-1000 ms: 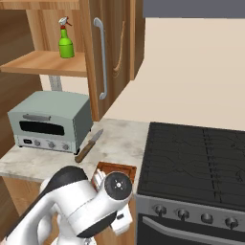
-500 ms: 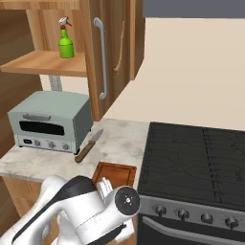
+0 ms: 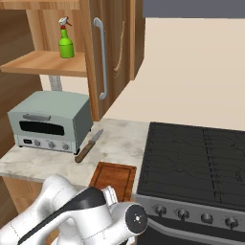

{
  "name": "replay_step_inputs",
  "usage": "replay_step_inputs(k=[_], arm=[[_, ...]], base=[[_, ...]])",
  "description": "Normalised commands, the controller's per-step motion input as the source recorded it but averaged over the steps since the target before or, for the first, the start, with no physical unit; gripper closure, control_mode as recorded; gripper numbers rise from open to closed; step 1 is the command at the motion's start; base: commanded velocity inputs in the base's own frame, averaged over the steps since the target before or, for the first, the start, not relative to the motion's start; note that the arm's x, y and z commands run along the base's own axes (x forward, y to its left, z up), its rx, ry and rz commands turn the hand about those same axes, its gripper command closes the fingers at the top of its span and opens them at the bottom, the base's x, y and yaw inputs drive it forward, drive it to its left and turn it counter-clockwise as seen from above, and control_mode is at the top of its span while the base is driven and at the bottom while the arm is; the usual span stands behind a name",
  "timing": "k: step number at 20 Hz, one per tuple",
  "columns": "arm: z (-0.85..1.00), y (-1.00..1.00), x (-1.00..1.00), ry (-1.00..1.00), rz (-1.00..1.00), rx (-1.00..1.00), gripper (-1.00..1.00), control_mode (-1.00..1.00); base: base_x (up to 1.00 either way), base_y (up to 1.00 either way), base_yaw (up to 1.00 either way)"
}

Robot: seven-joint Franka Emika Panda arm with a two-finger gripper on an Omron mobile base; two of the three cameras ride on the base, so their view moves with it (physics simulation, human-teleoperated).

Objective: Move the cutting board and knife to the sink. Then move spray from the cabinet to the counter.

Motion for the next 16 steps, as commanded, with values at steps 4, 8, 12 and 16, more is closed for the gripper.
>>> replay_step_inputs(k=[4,8,12,16], arm=[[-0.25,0.04,0.22,-0.04,-0.02,0.06,-1.00,-1.00],[-0.18,0.00,0.21,-0.09,-0.02,0.13,-1.00,-1.00],[-0.14,-0.02,0.17,-0.04,-0.01,0.14,-1.00,-1.00],[-0.20,-0.02,0.07,-0.06,-0.03,0.15,-1.00,-1.00]], base=[[0.00,0.00,0.00],[0.00,0.00,0.00],[0.00,0.00,0.00],[0.00,0.00,0.00]])
